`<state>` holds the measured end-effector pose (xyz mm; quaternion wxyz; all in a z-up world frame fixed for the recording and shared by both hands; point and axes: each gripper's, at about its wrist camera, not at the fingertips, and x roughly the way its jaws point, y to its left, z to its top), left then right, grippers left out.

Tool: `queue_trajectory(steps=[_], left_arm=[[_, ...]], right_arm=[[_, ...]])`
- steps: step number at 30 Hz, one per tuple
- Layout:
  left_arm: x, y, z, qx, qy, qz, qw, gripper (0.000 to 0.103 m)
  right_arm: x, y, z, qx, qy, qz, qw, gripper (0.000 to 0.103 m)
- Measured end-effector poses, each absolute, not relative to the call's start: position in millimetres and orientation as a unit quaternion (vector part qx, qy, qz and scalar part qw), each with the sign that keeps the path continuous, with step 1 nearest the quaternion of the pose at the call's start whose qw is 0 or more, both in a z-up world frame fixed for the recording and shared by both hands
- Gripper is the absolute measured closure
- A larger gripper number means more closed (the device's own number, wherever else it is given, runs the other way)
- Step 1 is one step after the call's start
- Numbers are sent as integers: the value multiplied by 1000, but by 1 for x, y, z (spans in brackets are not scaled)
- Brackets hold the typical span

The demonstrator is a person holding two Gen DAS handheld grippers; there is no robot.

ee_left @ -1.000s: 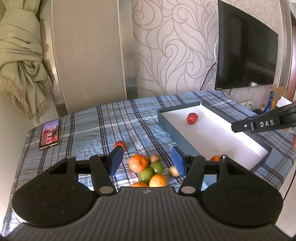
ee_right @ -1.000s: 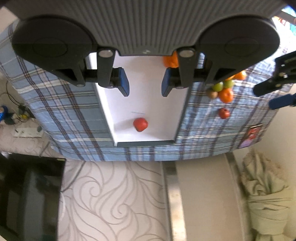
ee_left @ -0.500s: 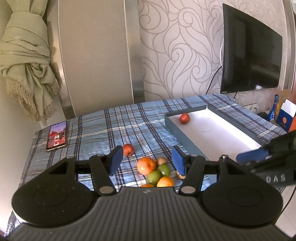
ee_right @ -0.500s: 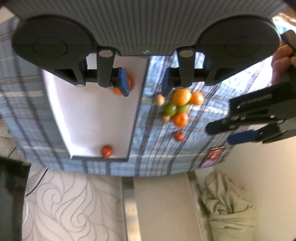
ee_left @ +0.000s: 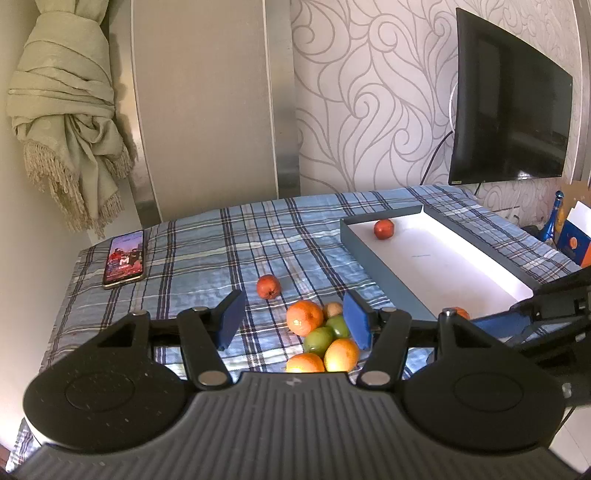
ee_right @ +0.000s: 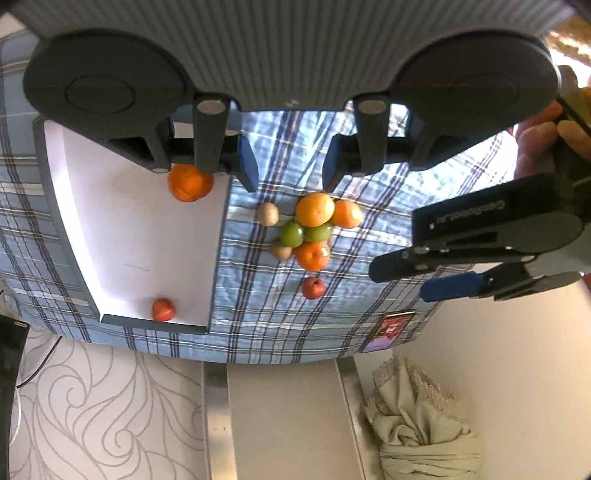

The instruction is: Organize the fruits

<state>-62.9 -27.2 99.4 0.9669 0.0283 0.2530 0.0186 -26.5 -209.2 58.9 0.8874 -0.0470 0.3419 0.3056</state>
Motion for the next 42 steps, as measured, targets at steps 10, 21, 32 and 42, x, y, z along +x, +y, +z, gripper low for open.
queue_trajectory(steps=[10,21,32,42], left_arm=[[-62,-23,97,34,255,20,966,38],[-52,-15,78,44,270,22,961,38],[-36,1,41,25,322,5,946,38],[-21,5,29,3,341,-34,939,38]], right_arm=[[-34,-200,53,-40,345,300,888,62],[-31,-196,51,-44,346,288,892,62],[-20,-173,37,-75,353,280,890,62],[-9,-173,32,-64,364,251,895,62]])
